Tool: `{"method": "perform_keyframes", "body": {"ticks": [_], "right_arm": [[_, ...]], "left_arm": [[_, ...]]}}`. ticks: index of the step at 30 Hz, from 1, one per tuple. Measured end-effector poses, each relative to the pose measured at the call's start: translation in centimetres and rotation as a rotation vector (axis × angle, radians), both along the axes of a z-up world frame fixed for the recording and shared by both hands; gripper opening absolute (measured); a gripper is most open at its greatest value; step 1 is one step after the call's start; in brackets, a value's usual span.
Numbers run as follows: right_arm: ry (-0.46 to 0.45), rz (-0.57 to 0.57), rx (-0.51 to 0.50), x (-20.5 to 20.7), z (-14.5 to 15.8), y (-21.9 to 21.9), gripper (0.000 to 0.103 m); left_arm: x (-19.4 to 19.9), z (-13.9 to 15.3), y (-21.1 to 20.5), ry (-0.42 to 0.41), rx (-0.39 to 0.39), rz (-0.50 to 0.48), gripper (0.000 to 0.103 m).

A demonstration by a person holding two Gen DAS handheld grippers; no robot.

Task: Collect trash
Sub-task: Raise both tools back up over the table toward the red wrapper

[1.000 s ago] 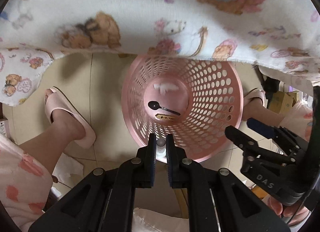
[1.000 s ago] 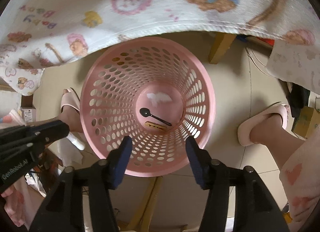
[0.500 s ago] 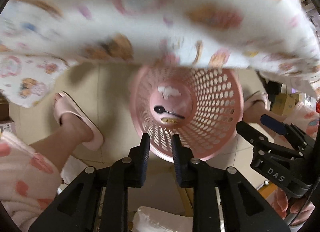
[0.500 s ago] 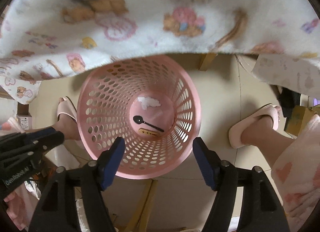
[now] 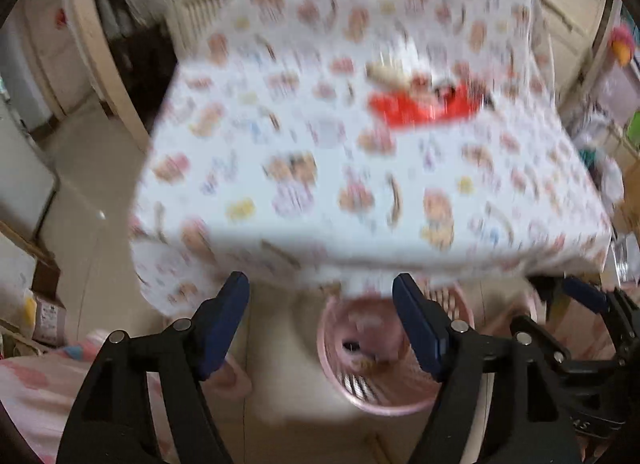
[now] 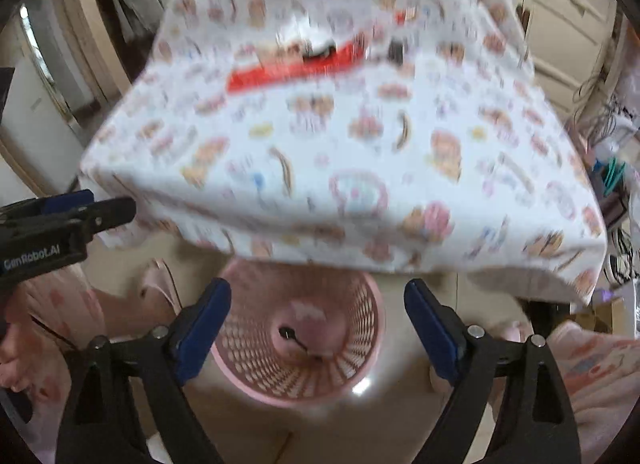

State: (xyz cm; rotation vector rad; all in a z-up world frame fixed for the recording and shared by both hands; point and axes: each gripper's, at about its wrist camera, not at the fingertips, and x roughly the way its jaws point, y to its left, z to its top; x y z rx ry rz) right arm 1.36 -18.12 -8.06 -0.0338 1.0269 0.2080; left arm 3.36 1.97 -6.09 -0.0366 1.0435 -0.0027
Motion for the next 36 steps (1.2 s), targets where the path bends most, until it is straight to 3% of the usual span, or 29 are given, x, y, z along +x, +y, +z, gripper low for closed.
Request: {"method": "perform_keyframes", "body": {"ticks": [5,7,10,18,24,27,31,36], "right_arm": [[-0.102,-0.019,0.024,-0.2,2.0,-0.7,0.095],[-0.138,-0.018,0.023,-0.4,2.6,-0.6,0.096],[-0.186,-0.014,0.023,-0.6,3.8,-0.4,0.097],[-0.289,0.026,0.026,0.8,8.1,-0.8,0.097],[-0.384,0.062,-0.016,4.9,12.0,-1.5,0.101],[-0.409,0.072,-0.036,7.7,13.0,-1.8,0.101],[-0.432,0.071,-0.013,10.1,13.0,-2.3,0.102],[-0.387,0.032,0.010,12.6,9.9,-3.3,0.102]], "left_arm": [[-0.3,2.1,0.7,-0.116,-0.009,0.030,0.091],[-0.3,2.7,0.4,-0.148,0.040,0.036,0.100],[-0.7,3.3,0.0,-0.196,0.113,0.014,0.101],[1.1,6.0,0.0,-0.217,0.031,-0.020,0.102],[5.5,8.2,-0.3,-0.224,0.038,-0.052,0.102],[7.5,9.1,-0.6,-0.265,0.043,-0.073,0.102],[10.0,8.6,-1.3,-0.290,0.045,-0.097,0.102],[12.1,5.1,-1.3,-0.215,-0.006,-0.062,0.102]]}}
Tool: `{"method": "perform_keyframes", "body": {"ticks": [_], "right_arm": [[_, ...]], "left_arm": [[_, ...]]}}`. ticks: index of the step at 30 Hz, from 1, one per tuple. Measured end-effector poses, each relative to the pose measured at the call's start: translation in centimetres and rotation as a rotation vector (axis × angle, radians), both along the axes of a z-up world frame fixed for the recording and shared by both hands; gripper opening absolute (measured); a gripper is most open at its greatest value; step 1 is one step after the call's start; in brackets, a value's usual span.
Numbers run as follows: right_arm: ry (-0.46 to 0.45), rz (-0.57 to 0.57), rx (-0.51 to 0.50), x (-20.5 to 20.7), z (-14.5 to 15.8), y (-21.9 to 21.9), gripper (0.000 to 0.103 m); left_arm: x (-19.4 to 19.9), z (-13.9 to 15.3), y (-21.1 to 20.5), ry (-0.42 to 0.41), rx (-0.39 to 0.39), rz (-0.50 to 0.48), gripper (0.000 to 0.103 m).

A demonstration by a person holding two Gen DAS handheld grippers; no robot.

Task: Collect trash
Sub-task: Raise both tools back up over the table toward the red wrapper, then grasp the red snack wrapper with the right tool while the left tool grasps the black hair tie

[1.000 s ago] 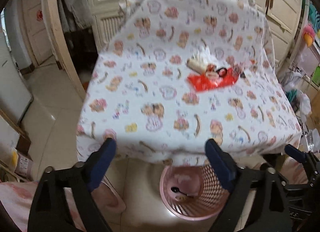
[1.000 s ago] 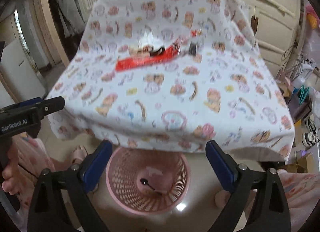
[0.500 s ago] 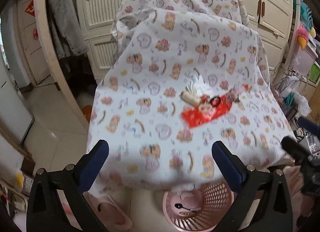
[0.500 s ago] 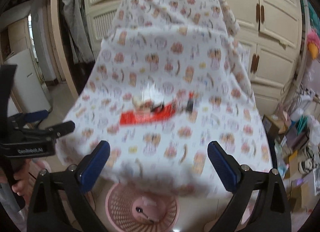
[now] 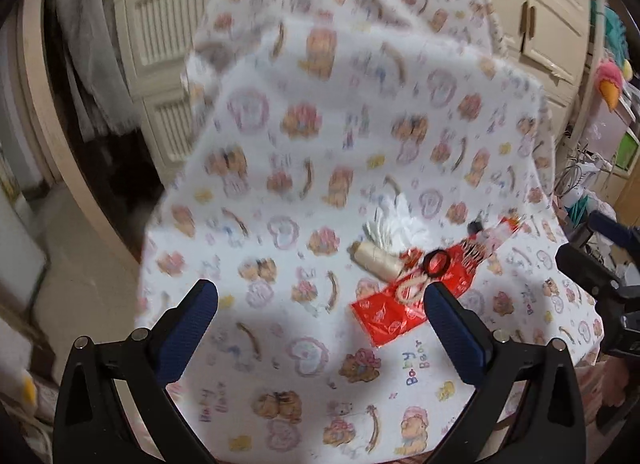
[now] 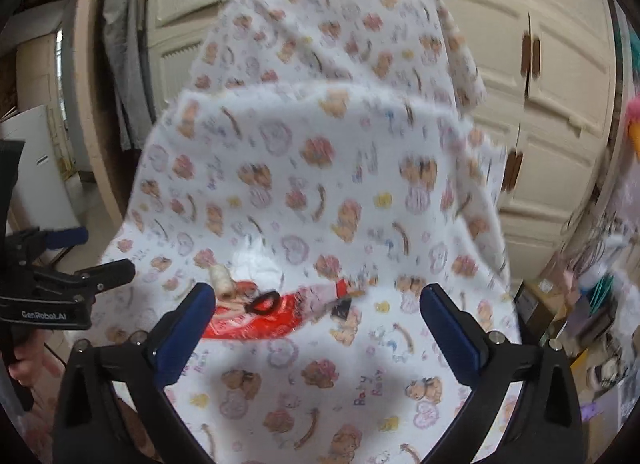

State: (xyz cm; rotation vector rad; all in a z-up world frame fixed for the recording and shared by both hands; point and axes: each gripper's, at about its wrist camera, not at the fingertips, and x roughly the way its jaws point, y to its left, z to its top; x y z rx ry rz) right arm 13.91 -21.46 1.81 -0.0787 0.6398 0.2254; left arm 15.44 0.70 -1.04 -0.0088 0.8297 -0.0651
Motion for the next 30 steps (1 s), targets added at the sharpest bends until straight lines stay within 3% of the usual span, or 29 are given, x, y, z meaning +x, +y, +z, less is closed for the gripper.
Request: {"method": "perform_keyframes", "body": {"ticks": [3,6,7,8,10,13,15,18,21,23,26,30], "right_arm": [[0.070,-0.013,0.021,1.9,-1.8,-0.4,0.102],[0.099,-0.018,0.042,3.6,-2.6,-0.3,0.102],[0.114,-0.022,0.053,4.2,-2.9,-0.4,0.102],[0.136,-0.027,0.070,4.8,-3.3,-0.4,0.102],[0.166,-0.039,0.099,5.5,-3.8,-0.6,0.100],[0.211,-0.056,0.127,6.6,-4.6,-0.8,0.085],[0.240,-0.054,0.151,7.0,-5.1,-0.9,0.071],[0.263,-0.050,0.154,7.6,-5.8,-0.7,0.061],[0.293,-0.043,0.141,7.9,-6.7,-0.3,0.031],[0.322,-0.031,0.154,8.1,-7.3,0.0,0.006],[0.328,-0.003,0.161,7.7,-7.2,0.4,0.004],[0.312,0.043,0.146,6.9,-6.8,1.5,0.004]], "left_arm": [[1.2,-1.6,-0.7,0.063,-0.004,-0.002,0.102],[1.9,-1.7,-1.3,0.036,-0.025,-0.007,0.102],[2.1,-1.7,-1.5,0.026,-0.036,-0.015,0.097],[2.3,-1.7,-1.6,0.022,-0.048,-0.021,0.090],[2.8,-2.3,-1.7,0.053,-0.077,-0.028,0.062],[3.7,-3.6,-1.4,0.119,-0.147,-0.034,0.035],[4.0,-4.2,-1.2,0.144,-0.172,-0.023,0.033],[4.2,-4.6,-1.1,0.147,-0.171,-0.007,0.033],[4.0,-4.5,-1.1,0.138,-0.169,-0.011,0.032],[3.8,-4.4,-1.2,0.127,-0.167,-0.023,0.032],[3.4,-4.2,-1.6,0.120,-0.161,-0.052,0.033],[3.2,-4.6,-2.7,0.147,-0.161,-0.104,0.045]]}}
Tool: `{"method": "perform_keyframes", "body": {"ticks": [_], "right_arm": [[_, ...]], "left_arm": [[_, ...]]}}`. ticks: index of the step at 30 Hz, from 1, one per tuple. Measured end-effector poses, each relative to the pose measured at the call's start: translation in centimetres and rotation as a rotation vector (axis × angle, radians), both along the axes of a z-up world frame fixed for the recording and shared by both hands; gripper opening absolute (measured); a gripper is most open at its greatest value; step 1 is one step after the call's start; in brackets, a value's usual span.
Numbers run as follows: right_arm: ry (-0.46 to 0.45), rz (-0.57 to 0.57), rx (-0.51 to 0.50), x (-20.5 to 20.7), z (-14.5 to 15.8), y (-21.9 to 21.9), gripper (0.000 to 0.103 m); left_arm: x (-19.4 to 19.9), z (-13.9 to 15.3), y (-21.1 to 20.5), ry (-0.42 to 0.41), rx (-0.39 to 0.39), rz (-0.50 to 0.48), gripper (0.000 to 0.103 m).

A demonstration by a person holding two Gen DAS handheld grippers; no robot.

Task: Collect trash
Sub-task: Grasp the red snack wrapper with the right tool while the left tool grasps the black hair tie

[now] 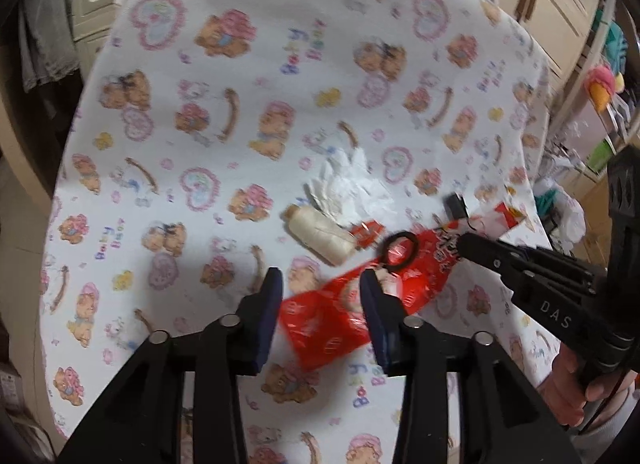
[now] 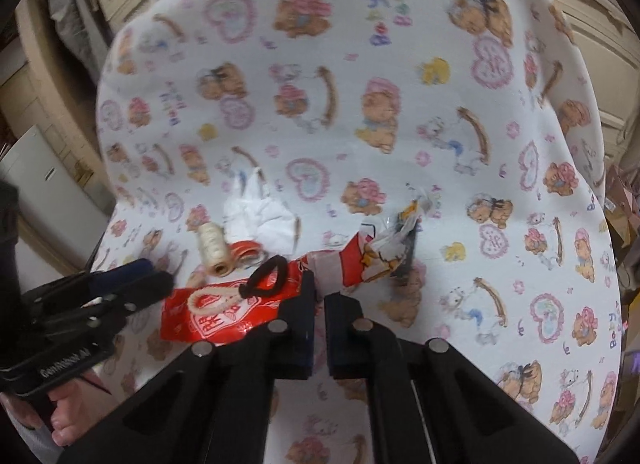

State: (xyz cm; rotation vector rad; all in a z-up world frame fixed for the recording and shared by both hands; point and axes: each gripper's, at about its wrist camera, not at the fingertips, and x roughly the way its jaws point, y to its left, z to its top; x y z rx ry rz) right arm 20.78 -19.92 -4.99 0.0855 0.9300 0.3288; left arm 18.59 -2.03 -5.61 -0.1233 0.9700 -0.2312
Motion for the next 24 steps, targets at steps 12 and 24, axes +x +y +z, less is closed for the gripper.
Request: {"method": "perform_keyframes", "body": {"ticks": [12,24], "right_arm": [[-0.004,0.048,-0.014,-1.6,0.1,0.4,0.004],[-0.004,0.025,-0.020,-1.8,0.2,-1.2,0.004]], "left_arm": [[0.5,-2.5,-2.9,0.055,0.054,-0.047,0.042],[-0.1,-1.0,-0.8,-0.002,0.051,-0.008,0.006]]}}
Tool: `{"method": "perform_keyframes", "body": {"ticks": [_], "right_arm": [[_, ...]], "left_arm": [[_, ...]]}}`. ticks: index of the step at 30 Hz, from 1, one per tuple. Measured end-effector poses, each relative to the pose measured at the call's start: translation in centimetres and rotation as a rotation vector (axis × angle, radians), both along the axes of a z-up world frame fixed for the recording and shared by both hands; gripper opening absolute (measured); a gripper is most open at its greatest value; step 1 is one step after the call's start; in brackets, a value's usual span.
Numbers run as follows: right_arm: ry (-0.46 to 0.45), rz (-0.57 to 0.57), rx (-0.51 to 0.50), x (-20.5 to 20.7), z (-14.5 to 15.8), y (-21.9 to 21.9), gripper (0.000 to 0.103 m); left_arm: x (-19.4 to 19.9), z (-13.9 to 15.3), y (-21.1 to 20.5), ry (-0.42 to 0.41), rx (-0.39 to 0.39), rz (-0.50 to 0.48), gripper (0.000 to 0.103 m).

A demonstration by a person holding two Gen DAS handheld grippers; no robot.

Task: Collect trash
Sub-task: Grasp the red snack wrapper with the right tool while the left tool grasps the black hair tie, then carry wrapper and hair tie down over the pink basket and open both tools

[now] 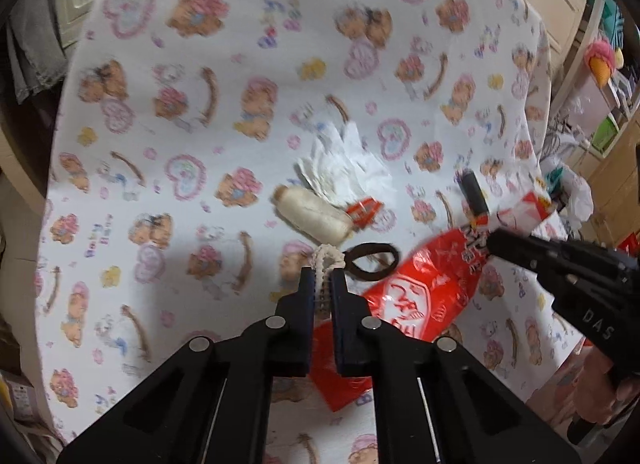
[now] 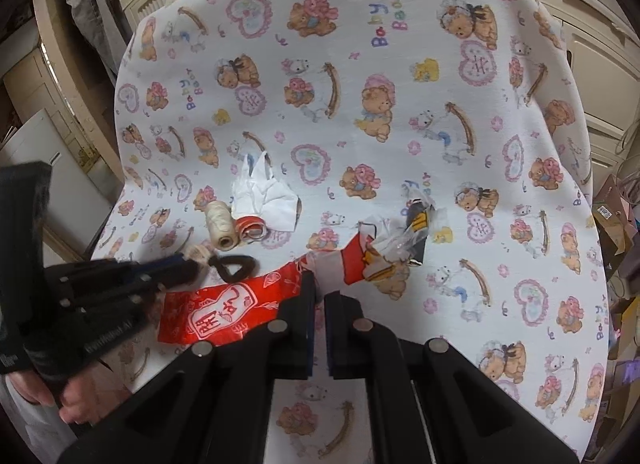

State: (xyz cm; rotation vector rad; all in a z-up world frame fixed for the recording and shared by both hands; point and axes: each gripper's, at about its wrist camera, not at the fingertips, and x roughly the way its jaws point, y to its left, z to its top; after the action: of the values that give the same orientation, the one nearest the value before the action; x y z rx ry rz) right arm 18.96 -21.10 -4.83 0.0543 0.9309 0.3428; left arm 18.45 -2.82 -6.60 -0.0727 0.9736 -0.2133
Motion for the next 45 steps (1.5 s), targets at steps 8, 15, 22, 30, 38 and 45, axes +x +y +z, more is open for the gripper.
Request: {"method": "perform_keyframes", "body": {"ticks": [8,15,22,30,38,45], "right_arm": [[-0.008,0.002,-0.006,-0.9,0.2,-0.6,0.004],[-0.005,0.006,-0.007,-1.8,0.4,-0.5,0.004],[-0.030,0.027,-0.008,-3.5,1.3,0.3,0.004],[-0.030,0.004,-0.017,-5.6,1.5,0.2,0.004],[-0.041,-0.031,0.012,-8.2,2.2,-0.3,0.004],[-0.044,-0.064,0.028,-11.4,2.4,-0.5,0.004]], "left_arm": [[-0.5,1.9,1.5,-0.050,-0.015,0.029,0.006],[-1.8,2.7,1.2,-0.054,-0.023,-0.007,0.006],[-3.9,3.8,1.4,-0.083,-0.033,-0.018,0.006],[-6.9,4.3,2.2,-0.102,-0.023,0.013,0.006],[-10.6,3.5,4.4,-0.052,-0.106,0.096,0.006],[-13.1,3.9,4.7,-0.075,-0.101,0.112,0.006]]}}
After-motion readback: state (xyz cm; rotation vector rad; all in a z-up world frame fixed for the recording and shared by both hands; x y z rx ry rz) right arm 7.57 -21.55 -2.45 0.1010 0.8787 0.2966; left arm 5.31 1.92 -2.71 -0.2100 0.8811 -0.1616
